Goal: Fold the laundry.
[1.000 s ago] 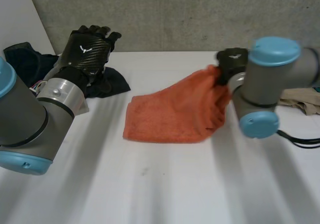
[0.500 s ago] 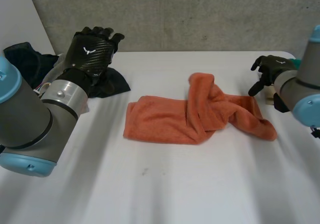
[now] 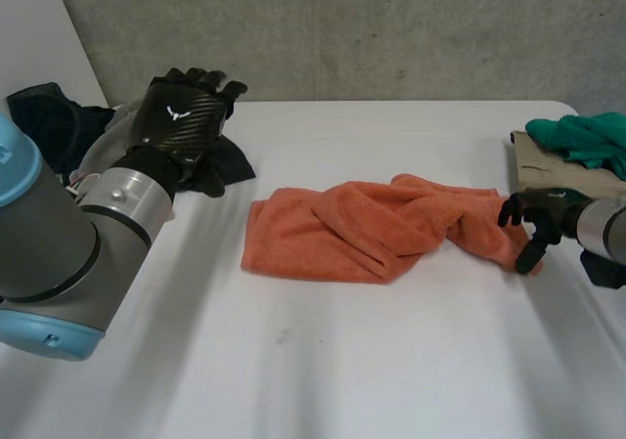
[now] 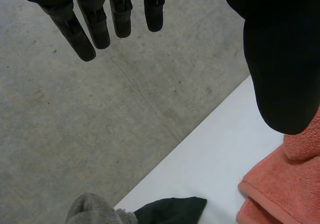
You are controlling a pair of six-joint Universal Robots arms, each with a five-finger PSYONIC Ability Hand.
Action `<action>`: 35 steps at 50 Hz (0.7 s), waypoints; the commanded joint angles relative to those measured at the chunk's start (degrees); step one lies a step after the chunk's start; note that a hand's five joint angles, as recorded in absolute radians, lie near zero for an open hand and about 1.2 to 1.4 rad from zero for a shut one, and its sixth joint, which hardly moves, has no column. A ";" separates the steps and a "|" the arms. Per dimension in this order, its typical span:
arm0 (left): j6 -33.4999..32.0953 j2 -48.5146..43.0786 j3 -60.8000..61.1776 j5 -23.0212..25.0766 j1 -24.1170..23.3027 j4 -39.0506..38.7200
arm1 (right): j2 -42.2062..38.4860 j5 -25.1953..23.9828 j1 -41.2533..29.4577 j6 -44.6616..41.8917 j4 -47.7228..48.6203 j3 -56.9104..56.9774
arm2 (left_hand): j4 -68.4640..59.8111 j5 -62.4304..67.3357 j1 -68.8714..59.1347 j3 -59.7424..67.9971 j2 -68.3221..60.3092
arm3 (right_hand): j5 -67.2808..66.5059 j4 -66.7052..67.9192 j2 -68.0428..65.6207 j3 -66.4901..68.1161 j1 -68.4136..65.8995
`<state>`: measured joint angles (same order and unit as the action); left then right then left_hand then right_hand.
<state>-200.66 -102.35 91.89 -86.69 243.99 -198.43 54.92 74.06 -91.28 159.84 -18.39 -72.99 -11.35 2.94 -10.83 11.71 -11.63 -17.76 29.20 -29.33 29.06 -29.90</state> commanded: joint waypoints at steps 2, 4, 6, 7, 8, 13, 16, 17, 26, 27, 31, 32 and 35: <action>0.01 -0.31 0.13 0.03 -0.27 -0.38 | -2.27 2.57 -0.03 1.44 12.58 -5.14 | 1.35 -2.94 0.83 -1.71 1.63 | -3.43 1.99 -1.86 2.13 -1.29; 0.10 -0.31 0.13 0.03 -0.18 -0.38 | -3.32 3.80 -0.21 1.18 15.05 -5.49 | 1.35 -2.94 0.83 -1.71 1.63 | -6.11 4.67 -4.54 4.81 -3.97; 0.01 -0.31 0.13 0.03 -0.09 -0.38 | -3.94 4.77 -0.30 0.91 16.10 -5.67 | 1.35 -2.94 0.83 -1.71 1.63 | -11.48 10.04 -9.91 10.18 -9.34; 0.01 -0.31 0.22 0.12 0.00 -0.38 | -4.21 5.82 -0.30 0.48 16.81 -5.67 | 1.35 -2.94 0.83 -1.71 1.63 | -25.66 24.22 -24.10 24.37 -23.52; 0.10 -0.31 0.31 0.12 0.00 -0.38 | -4.21 6.52 -0.21 0.12 17.25 -5.84 | 1.35 -2.94 0.83 -1.71 1.63 | -39.96 38.52 -38.39 38.66 -37.82; 0.01 -0.31 0.40 0.03 -0.27 -0.38 | -1.24 10.57 1.97 -3.21 18.57 -7.15 | 1.35 -2.94 0.83 -1.71 1.63 | -52.24 50.80 -50.67 50.94 -50.10; 0.01 -0.13 0.40 -0.06 -0.35 -0.30 | 1.15 10.31 4.88 -5.41 19.36 -7.78 | 1.35 -2.94 0.83 -1.71 1.63 | -52.24 50.80 -50.67 50.94 -50.10; 0.01 -0.04 0.40 0.03 -0.35 -0.03 | 1.59 9.79 7.41 -7.42 20.14 -7.69 | 1.35 -2.94 0.83 -1.71 1.63 | -52.24 50.80 -50.67 50.94 -50.10; 0.10 0.92 0.84 -0.06 -0.53 -0.03 | -0.51 8.38 14.83 -27.73 19.36 -1.81 | 1.35 -2.94 0.83 -1.71 1.63 | -52.24 50.80 -50.67 50.94 -50.10; 0.01 0.92 0.84 -0.06 -0.53 -0.03 | -0.34 8.73 14.21 -28.26 19.45 -1.45 | 1.35 -2.94 0.83 -1.71 1.63 | -52.24 50.80 -50.67 50.94 -50.10; 0.01 1.54 0.84 -0.23 -0.79 -0.03 | 1.94 10.49 8.68 -28.44 20.50 -0.04 | 1.35 -2.94 0.83 -1.71 1.63 | -52.24 50.80 -50.67 50.94 -50.10; 0.01 1.71 0.84 -0.32 -0.79 0.06 | 2.81 10.57 7.01 -28.44 21.37 0.04 | 1.35 -2.94 0.83 -1.71 1.63 | -52.24 50.80 -50.67 50.94 -50.10; 0.01 2.77 1.36 -0.76 -0.79 0.23 | 6.59 10.23 1.39 -29.06 25.41 -0.04 | 1.35 -2.94 0.83 -1.71 1.63 | -52.24 50.80 -50.67 50.94 -50.10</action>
<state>-200.65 -100.92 92.77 -86.88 243.27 -198.41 56.60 83.72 -80.72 131.15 2.35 -73.56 -11.35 2.94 -10.83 11.71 -11.63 -56.36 68.25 -67.48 67.92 -63.87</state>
